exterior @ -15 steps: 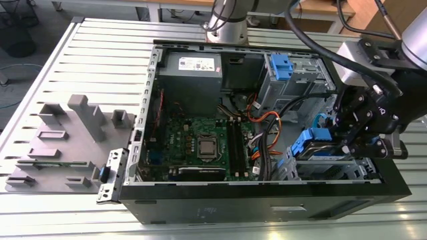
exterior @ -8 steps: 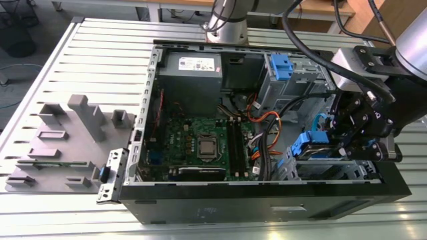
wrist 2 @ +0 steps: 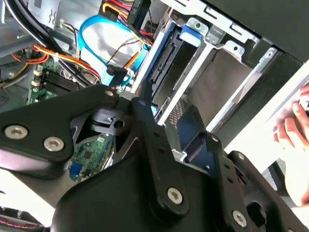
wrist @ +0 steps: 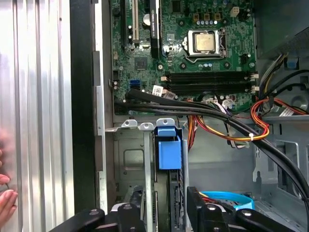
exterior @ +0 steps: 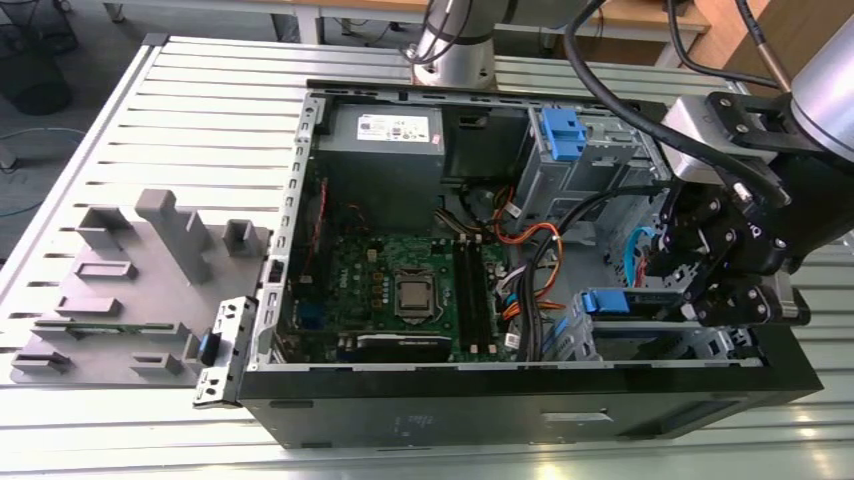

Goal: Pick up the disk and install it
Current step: 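Insert the disk into the insertion slot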

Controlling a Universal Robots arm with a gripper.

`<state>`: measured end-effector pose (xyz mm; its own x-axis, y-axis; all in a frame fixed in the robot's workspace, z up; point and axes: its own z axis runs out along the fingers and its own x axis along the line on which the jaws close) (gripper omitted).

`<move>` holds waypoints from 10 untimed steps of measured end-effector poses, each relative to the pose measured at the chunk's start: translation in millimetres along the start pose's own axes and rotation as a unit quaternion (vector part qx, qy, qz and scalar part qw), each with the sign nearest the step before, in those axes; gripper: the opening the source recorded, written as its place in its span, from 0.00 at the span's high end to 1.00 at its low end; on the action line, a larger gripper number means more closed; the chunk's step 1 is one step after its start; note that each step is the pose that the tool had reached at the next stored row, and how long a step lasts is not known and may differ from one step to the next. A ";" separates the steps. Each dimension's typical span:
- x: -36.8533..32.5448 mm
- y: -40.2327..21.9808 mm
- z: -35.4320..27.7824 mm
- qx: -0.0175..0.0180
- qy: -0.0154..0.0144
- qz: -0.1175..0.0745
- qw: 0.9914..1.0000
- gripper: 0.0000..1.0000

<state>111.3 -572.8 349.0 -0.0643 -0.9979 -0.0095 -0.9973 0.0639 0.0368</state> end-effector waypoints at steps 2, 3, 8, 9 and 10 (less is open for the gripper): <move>0.0 0.0 0.0 0.000 0.000 0.000 1.000 0.52; 0.0 0.1 0.2 0.001 0.000 0.000 1.000 0.52; 0.1 0.6 1.4 0.009 -0.002 0.000 1.000 0.52; 0.1 0.6 1.4 0.009 -0.002 0.000 1.000 0.52; 0.1 0.6 1.4 0.009 -0.002 0.000 1.000 0.52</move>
<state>110.6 -572.8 347.6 -0.0639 -0.9979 -0.0131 -0.9978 0.0637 0.0185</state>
